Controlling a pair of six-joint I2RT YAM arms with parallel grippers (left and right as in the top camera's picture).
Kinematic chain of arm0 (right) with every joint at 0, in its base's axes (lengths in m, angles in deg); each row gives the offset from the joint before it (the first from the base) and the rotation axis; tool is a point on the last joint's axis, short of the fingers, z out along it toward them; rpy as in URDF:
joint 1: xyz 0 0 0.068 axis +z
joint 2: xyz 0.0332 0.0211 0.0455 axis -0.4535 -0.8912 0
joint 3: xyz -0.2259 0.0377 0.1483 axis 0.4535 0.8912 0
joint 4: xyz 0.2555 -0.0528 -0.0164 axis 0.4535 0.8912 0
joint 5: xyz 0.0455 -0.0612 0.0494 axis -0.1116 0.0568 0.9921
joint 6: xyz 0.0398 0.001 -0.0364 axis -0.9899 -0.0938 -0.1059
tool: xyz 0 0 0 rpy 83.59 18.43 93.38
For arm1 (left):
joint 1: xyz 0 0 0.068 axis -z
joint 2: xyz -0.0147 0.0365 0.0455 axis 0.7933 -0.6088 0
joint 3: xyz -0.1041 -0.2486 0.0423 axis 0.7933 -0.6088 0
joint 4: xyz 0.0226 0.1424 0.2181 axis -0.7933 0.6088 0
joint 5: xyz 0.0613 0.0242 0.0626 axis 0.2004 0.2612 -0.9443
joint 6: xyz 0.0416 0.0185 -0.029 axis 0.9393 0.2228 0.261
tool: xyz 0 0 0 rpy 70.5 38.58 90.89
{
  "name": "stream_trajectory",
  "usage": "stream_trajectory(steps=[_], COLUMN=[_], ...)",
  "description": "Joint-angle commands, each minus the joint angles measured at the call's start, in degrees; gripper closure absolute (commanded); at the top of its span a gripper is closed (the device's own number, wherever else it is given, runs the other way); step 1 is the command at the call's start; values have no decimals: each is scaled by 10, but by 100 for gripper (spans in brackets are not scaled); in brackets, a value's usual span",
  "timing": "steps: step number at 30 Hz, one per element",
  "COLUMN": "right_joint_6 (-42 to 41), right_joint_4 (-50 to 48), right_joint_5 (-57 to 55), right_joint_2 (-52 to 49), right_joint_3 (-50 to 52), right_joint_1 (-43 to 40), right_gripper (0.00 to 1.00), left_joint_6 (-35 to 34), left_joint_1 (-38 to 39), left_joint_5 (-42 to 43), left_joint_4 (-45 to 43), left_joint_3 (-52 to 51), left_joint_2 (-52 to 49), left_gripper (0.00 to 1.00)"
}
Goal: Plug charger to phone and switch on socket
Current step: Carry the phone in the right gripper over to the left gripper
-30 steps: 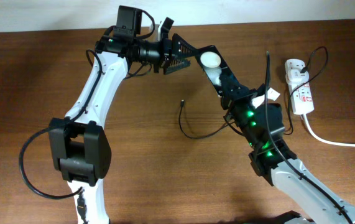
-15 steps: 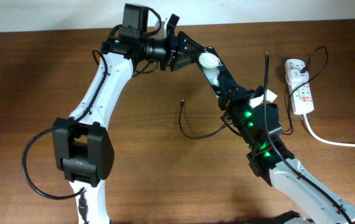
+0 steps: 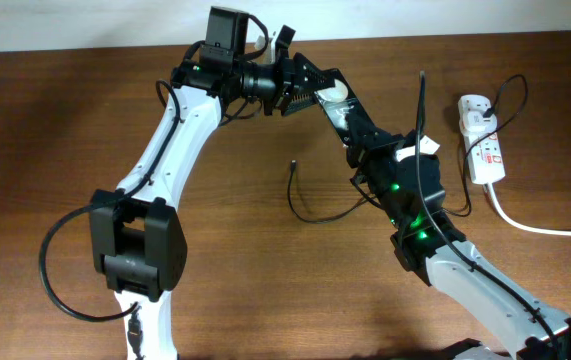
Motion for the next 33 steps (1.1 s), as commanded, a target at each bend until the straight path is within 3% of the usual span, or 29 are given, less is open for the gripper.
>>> stream_trajectory(steps=[1, 8, 21, 33], right_joint_6=[2, 2, 2, 2], right_joint_4=[-10, -10, -10, -10], right_joint_5=[-1, 0, 13, 22], right_joint_2=[-1, -1, -1, -1], right_joint_3=[-24, -24, -24, -24], right_joint_1=[4, 4, 4, 4], right_gripper=[96, 96, 96, 96], left_joint_6=[-12, -38, -66, -91], left_joint_1=[7, 23, 30, 33], left_joint_5=[-14, -52, -60, -82], left_joint_4=[-3, -3, -29, -33], left_joint_3=[0, 0, 0, 0], left_joint_2=[19, 19, 19, 19], left_gripper=[55, 55, 66, 61])
